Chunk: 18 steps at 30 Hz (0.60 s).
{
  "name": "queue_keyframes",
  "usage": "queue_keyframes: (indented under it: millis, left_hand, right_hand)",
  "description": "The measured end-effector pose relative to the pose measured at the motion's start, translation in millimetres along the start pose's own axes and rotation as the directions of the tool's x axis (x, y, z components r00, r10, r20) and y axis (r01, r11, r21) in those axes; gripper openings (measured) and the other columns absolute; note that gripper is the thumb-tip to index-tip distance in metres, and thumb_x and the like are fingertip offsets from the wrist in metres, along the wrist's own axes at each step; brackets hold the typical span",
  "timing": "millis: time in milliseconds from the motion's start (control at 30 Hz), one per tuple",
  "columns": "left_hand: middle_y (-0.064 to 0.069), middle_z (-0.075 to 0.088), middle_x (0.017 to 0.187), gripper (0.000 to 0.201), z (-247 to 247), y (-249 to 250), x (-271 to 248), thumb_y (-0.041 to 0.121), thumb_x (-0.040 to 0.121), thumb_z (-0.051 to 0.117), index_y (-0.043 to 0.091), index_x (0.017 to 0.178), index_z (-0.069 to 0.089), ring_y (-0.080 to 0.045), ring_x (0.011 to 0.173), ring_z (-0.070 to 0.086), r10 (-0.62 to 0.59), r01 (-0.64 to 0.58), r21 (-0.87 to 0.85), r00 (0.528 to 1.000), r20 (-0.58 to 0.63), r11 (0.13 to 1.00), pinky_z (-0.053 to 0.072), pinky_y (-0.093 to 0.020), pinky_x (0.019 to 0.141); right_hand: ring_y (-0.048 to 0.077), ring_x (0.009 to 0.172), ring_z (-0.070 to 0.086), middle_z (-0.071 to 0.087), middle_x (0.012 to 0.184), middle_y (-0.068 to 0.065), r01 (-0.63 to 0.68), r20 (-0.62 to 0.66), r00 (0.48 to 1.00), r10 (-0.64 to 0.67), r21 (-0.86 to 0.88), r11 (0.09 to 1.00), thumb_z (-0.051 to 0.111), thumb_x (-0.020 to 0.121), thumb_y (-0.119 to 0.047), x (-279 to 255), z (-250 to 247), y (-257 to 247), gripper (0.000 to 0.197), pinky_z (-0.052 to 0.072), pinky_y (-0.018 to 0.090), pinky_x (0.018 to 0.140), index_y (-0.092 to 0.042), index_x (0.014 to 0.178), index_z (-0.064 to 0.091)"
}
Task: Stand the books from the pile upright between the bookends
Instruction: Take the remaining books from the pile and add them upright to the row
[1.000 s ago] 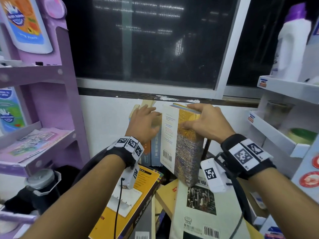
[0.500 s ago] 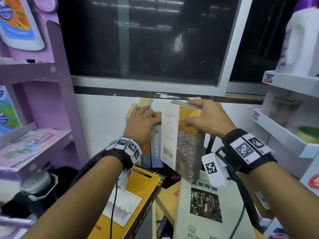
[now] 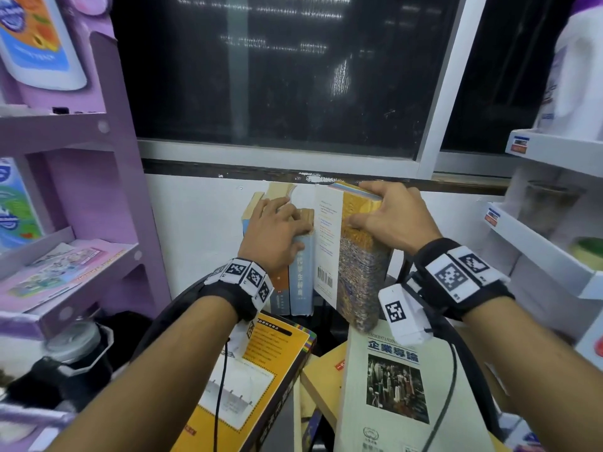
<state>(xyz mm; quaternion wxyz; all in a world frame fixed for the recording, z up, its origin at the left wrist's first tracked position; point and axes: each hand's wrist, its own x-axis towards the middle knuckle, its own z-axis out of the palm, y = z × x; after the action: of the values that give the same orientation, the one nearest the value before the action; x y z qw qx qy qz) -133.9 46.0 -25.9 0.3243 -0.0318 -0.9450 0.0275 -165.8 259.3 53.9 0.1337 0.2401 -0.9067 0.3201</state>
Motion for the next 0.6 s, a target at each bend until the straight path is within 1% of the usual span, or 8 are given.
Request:
queue_keyframes:
  millis: [100,133,233,367,400,467,533,600]
  left_hand:
    - [0.005,0.058,0.123,0.036,2,0,0,0.035,0.083,0.067,0.034,0.119,0.066,-0.026,0.137,0.032,-0.004,0.004,-0.004,1.0,-0.013,1.0,0.018,-0.047,0.113]
    - [0.006,0.058,0.123,0.036,2,-1,1,0.036,0.082,0.067,0.034,0.119,0.066,-0.026,0.137,0.032,-0.004,0.004,-0.005,1.0,-0.017,1.0,0.018,-0.047,0.113]
    - [0.005,0.059,0.125,0.034,3,-2,1,0.034,0.08,0.069,0.033,0.114,0.068,-0.026,0.135,0.035,0.007,-0.008,-0.019,0.999,-0.035,1.0,0.02,-0.047,0.112]
    - [0.001,0.052,0.137,0.033,3,-5,-1,0.028,0.074,0.075,0.03,0.106,0.072,-0.027,0.129,0.04,0.005,-0.011,-0.093,0.998,-0.063,0.996,0.027,-0.048,0.109]
    - [-0.001,0.047,0.141,0.036,3,-7,-2,0.026,0.072,0.077,0.03,0.107,0.071,-0.027,0.127,0.042,-0.01,-0.001,-0.137,0.996,-0.083,0.991,0.029,-0.047,0.109]
    - [-0.002,0.041,0.146,0.052,2,-11,-5,0.029,0.069,0.081,0.028,0.117,0.064,-0.026,0.128,0.04,-0.057,0.03,-0.205,0.99,-0.129,0.978,0.029,-0.043,0.11]
    - [-0.003,0.038,0.148,0.073,1,-15,-8,0.039,0.067,0.082,0.027,0.132,0.053,-0.026,0.136,0.034,-0.112,0.084,-0.191,0.983,-0.146,0.978,0.02,-0.043,0.115]
    - [0.0,0.036,0.15,0.088,1,-18,-9,0.053,0.068,0.076,0.028,0.142,0.038,-0.024,0.143,0.024,-0.203,0.185,-0.154,0.973,-0.114,0.971,0.008,-0.049,0.119]
  right_hand:
    - [0.026,0.119,0.05,0.058,0.13,0.005,-0.043,-0.043,0.998,0.042,-0.042,0.998,0.075,0.073,-0.042,5,12,-4,0.072,0.046,0.039,0.097,-0.029,0.139,0.05]
    - [0.027,0.118,0.052,0.059,0.13,0.005,-0.051,-0.056,0.997,0.049,-0.041,0.998,0.075,0.072,-0.042,7,16,-5,0.072,0.048,0.04,0.096,-0.028,0.138,0.051]
    - [0.028,0.115,0.056,0.059,0.129,0.009,-0.08,-0.063,0.995,0.077,-0.045,0.996,0.073,0.076,-0.037,13,26,-8,0.065,0.046,0.033,0.091,-0.023,0.137,0.053]
    - [0.033,0.107,0.058,0.063,0.118,0.013,-0.09,-0.107,0.991,0.08,-0.09,0.992,0.069,0.077,-0.032,19,41,-17,0.048,0.049,0.035,0.086,-0.017,0.122,0.061]
    - [0.034,0.105,0.058,0.063,0.117,0.013,-0.095,-0.106,0.991,0.085,-0.088,0.992,0.068,0.078,-0.031,20,46,-18,0.046,0.05,0.036,0.085,-0.015,0.12,0.061]
    - [0.034,0.105,0.058,0.062,0.117,0.014,-0.102,-0.098,0.991,0.092,-0.099,0.99,0.064,0.08,-0.03,20,54,-18,0.044,0.051,0.037,0.084,-0.014,0.121,0.06]
    - [0.035,0.106,0.057,0.061,0.118,0.015,-0.108,-0.095,0.991,0.097,-0.109,0.988,0.062,0.082,-0.03,20,60,-16,0.044,0.048,0.036,0.083,-0.014,0.123,0.059]
    - [0.035,0.106,0.057,0.062,0.117,0.015,-0.098,-0.101,0.991,0.087,-0.108,0.989,0.062,0.083,-0.029,19,62,-14,0.043,0.047,0.035,0.082,-0.013,0.123,0.059]
